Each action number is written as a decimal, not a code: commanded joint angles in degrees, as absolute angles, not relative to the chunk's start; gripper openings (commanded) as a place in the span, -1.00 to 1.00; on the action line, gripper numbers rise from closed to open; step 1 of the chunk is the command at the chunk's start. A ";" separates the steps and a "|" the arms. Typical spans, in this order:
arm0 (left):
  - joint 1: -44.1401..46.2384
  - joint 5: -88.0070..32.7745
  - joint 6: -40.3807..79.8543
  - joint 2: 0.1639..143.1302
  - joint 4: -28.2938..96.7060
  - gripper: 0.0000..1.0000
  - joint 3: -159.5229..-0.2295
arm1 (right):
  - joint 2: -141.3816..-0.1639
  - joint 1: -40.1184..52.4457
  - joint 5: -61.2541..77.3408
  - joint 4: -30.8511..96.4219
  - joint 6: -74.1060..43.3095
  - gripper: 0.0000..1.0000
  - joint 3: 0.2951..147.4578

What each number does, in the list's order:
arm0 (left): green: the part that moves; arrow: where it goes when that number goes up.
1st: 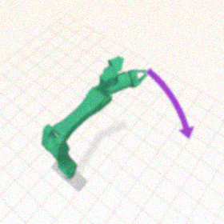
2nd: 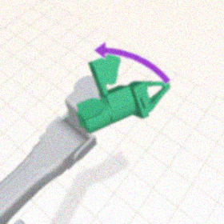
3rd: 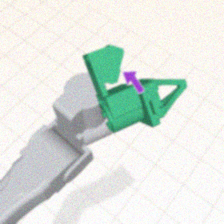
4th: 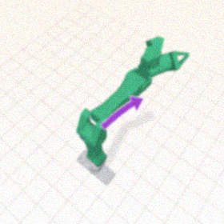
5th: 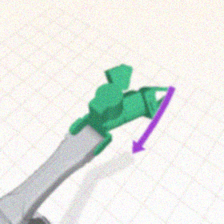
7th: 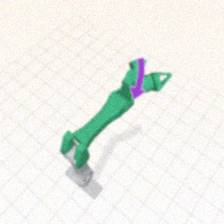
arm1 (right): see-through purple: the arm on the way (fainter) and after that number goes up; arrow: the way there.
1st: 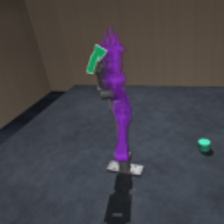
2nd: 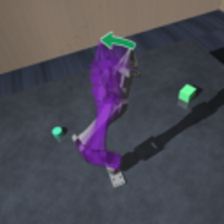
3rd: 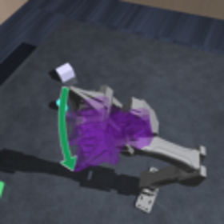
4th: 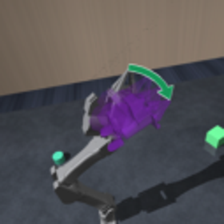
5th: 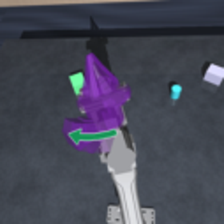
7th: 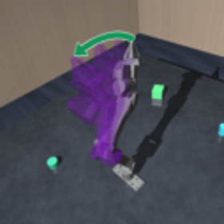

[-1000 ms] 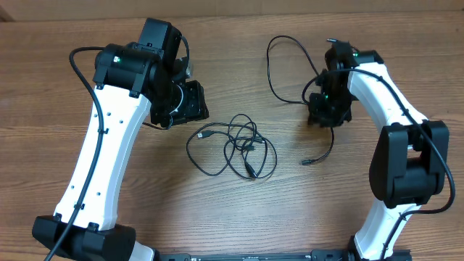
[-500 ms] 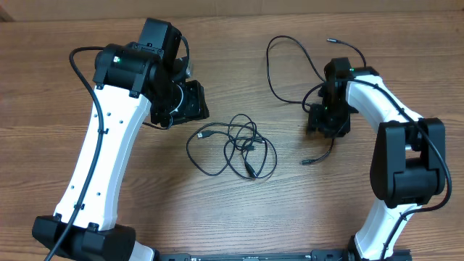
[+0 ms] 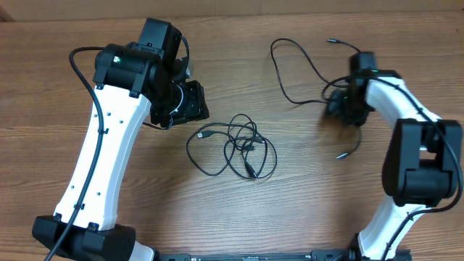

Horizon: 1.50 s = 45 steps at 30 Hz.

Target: Untangle cables

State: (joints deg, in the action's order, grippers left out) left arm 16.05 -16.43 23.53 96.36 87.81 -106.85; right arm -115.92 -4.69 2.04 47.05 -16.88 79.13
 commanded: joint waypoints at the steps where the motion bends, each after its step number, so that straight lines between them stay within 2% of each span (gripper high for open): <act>1: 16.34 -16.03 22.26 96.42 87.72 0.04 -106.61 | -115.92 -8.95 1.63 44.91 -18.04 0.17 82.43; 7: 16.34 -16.03 22.26 96.42 87.74 0.04 -106.61 | -115.92 -17.17 2.85 45.41 -18.06 0.18 91.79; 13: 16.34 -15.90 22.26 96.42 87.55 0.05 -106.61 | -115.90 -25.76 3.73 53.89 -18.22 0.25 105.25; 15: 16.32 -15.92 22.26 96.42 87.37 0.04 -106.61 | -115.90 -27.33 8.23 56.71 -18.22 0.25 108.68; 18: 16.34 -16.10 22.31 96.42 86.65 0.04 -106.61 | -115.85 -28.14 24.97 57.19 -15.64 0.24 110.00; 24: 16.34 -16.08 22.28 96.42 86.91 0.04 -106.61 | -115.96 -21.19 26.41 57.01 -11.49 0.29 108.38; 29: 16.34 -16.08 22.28 96.42 86.89 0.04 -106.61 | -116.07 -12.38 18.70 57.91 -12.38 0.31 105.73; 34: 16.34 -16.08 22.26 96.42 86.94 0.03 -106.61 | -116.07 -5.28 12.08 54.17 -12.36 0.43 102.78; 40: 16.34 -16.08 22.28 96.42 86.94 0.03 -106.61 | -118.13 -1.21 3.46 48.99 -12.36 0.44 101.93; 43: 16.34 -16.08 22.28 96.42 86.94 0.04 -106.61 | -120.27 -0.80 3.46 46.41 -12.36 0.63 101.93; 45: 16.34 -16.08 22.28 96.42 86.96 0.03 -106.61 | -121.99 -0.80 3.46 44.66 -12.38 0.67 101.93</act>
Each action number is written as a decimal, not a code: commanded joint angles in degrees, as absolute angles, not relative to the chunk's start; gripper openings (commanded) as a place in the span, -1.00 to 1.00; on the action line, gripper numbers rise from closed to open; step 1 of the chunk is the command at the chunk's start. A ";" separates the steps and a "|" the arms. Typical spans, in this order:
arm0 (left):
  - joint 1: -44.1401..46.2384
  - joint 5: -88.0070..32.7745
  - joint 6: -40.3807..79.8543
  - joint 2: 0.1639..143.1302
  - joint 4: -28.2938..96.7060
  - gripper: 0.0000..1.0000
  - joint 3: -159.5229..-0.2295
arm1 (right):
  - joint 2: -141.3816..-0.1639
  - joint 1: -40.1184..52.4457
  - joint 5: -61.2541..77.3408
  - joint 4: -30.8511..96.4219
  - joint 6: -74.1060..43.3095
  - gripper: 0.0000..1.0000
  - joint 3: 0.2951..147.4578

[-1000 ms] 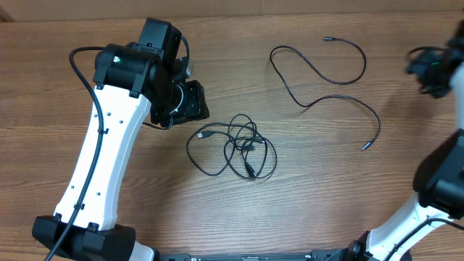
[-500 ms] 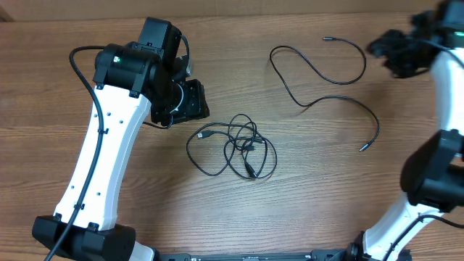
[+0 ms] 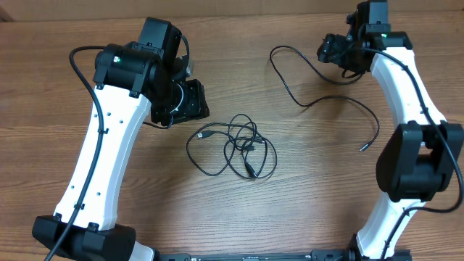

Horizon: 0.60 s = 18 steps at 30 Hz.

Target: Untangle cables

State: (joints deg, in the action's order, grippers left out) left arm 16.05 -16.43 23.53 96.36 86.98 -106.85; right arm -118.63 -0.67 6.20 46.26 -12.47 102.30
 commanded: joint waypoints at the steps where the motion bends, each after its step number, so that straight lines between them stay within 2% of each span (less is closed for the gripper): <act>1: 16.34 -16.08 22.28 96.42 86.96 0.03 -106.61 | -122.78 -0.80 3.46 44.07 -12.38 0.68 101.93; 15: 16.34 -16.08 22.28 96.42 87.00 0.04 -106.61 | -130.93 -0.97 -1.34 41.39 -15.20 0.65 101.93; 18: 16.34 -16.08 22.28 96.42 86.96 0.04 -106.61 | -131.72 -0.97 -1.48 42.22 -15.20 0.52 101.93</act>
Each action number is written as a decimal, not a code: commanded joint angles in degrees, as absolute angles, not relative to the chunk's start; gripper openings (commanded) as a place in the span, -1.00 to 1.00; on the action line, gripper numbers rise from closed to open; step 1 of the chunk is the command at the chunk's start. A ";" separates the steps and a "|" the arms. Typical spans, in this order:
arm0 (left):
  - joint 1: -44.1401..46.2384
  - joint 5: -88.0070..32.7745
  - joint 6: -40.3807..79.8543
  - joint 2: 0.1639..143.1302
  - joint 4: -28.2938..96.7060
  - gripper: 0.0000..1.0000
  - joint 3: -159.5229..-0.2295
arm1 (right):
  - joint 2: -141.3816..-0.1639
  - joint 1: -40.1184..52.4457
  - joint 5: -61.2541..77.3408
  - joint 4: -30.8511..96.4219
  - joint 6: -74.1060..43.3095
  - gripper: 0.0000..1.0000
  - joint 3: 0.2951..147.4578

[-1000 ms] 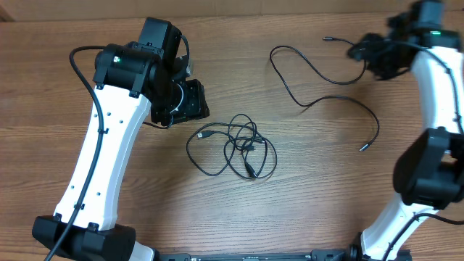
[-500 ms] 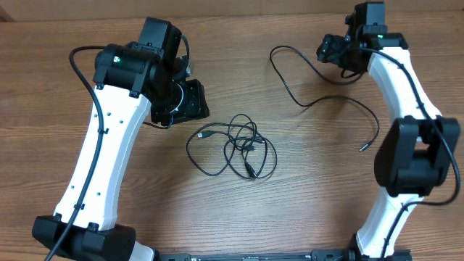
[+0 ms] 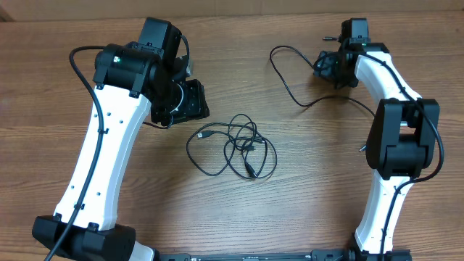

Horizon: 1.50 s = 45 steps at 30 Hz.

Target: Untangle cables

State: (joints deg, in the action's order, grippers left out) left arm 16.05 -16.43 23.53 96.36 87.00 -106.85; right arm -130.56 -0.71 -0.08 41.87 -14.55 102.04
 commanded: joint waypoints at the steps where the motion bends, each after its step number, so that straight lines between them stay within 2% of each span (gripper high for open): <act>1: 16.34 -16.08 22.28 96.42 86.96 0.04 -106.61 | -131.83 -1.04 -1.50 42.72 -15.18 0.47 101.93; 5: 16.34 -16.08 22.28 96.42 86.96 0.03 -106.61 | -131.90 -1.15 -1.89 44.23 -15.16 0.43 101.95; 10: 16.34 -16.05 22.26 96.42 86.96 0.04 -106.61 | -131.90 -1.48 -4.56 46.83 -14.72 0.50 101.95; 16: 16.34 -16.08 22.28 96.42 86.91 0.04 -106.61 | -131.90 -1.98 -7.60 49.12 -11.07 0.50 101.95; 20: 16.34 -16.05 22.28 96.42 86.96 0.04 -106.61 | -131.90 -2.00 -7.46 48.21 -11.35 0.61 101.95; 25: 16.34 -16.08 22.28 96.42 86.91 0.03 -106.61 | -131.90 -2.00 -7.16 45.45 -16.47 0.63 101.95; 31: 16.34 -16.03 22.28 96.42 86.91 0.04 -106.61 | -131.90 -2.55 -0.14 43.55 -19.29 0.62 101.95; 38: 16.34 -16.03 22.28 96.42 86.94 0.03 -106.61 | -131.92 -4.25 -7.73 45.80 -27.66 0.54 101.95; 45: 16.34 -16.05 22.28 96.42 86.61 0.04 -106.61 | -131.92 -4.64 -7.75 47.00 -26.98 0.54 101.93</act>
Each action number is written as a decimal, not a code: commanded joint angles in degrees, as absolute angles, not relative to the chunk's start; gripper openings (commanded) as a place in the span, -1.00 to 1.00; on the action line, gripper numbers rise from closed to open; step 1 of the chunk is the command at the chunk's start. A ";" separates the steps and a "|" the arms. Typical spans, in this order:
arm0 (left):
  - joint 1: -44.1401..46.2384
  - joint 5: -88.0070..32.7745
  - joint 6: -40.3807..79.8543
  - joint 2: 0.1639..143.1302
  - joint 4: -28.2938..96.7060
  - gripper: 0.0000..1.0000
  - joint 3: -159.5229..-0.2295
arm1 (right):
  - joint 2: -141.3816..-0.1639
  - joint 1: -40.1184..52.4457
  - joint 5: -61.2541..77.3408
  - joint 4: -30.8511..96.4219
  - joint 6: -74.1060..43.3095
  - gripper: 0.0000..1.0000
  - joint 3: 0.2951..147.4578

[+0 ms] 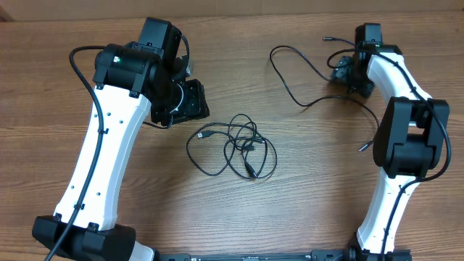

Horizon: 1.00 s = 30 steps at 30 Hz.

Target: Untangle cables

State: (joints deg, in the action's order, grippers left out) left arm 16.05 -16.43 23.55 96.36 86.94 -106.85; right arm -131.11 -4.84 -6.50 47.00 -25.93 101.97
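Note:
A bundle of thin black cables (pixel 236 147) lies tangled in loops at the middle of the table, a plug end sticking out at its left. A separate black cable (pixel 297 64) is laid out at the upper right. One end (pixel 325 38) rests near the far edge and the other end (pixel 365 147) beside the right arm. My right gripper (pixel 342 72) sits low over this cable's middle; its jaws are too dark to read. My left gripper (pixel 191 101) hangs up-left of the tangle, apart from it, jaws unreadable.
The left arm's white link (pixel 101 159) crosses the left side of the wooden table (pixel 304 203). The right arm's links (pixel 406 138) stand along the right edge, next to the loose cable's lower end.
My right gripper has shifted a little to the right and down. The loose cable and its far end lie where they did. The left arm and the tangle have not moved.
My right gripper was first low at the right, with the loose cable bunched around it. Then it was near the far edge, the cable drawn out longer. It then sat lower by the cable's middle, and now slightly further right. The tangle stayed untouched.

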 commanded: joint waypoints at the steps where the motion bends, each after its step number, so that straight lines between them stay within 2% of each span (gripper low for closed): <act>1: 16.34 -16.05 22.28 96.42 86.67 0.04 -106.61 | -131.92 -4.64 -7.73 47.05 -26.96 0.61 101.95; 14: 16.34 -15.90 22.28 96.42 86.46 0.06 -106.61 | -123.83 -6.83 -7.01 55.27 -26.59 0.90 108.81; 19: 16.34 -15.92 22.28 96.42 86.04 0.05 -106.61 | -119.17 -6.83 1.72 60.16 -27.11 1.00 109.69; 24: 16.34 -15.92 22.28 96.42 86.11 0.04 -106.61 | -118.63 -6.39 19.18 62.81 -27.46 1.00 109.32; 26: 16.34 -15.92 22.28 96.42 86.08 0.04 -106.61 | -118.74 -5.74 18.09 64.07 -31.70 0.97 108.40; 27: 16.34 -15.92 22.28 96.42 86.08 0.04 -106.61 | -118.74 -5.23 13.65 65.21 -38.57 0.76 106.94; 30: 16.34 -15.92 22.28 96.42 86.08 0.04 -106.61 | -118.78 -4.49 5.63 66.11 -49.08 0.67 104.47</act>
State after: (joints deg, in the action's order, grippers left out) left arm 16.05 -16.40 23.53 96.36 86.11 -106.85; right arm -118.63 -5.39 12.40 65.80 -35.70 107.11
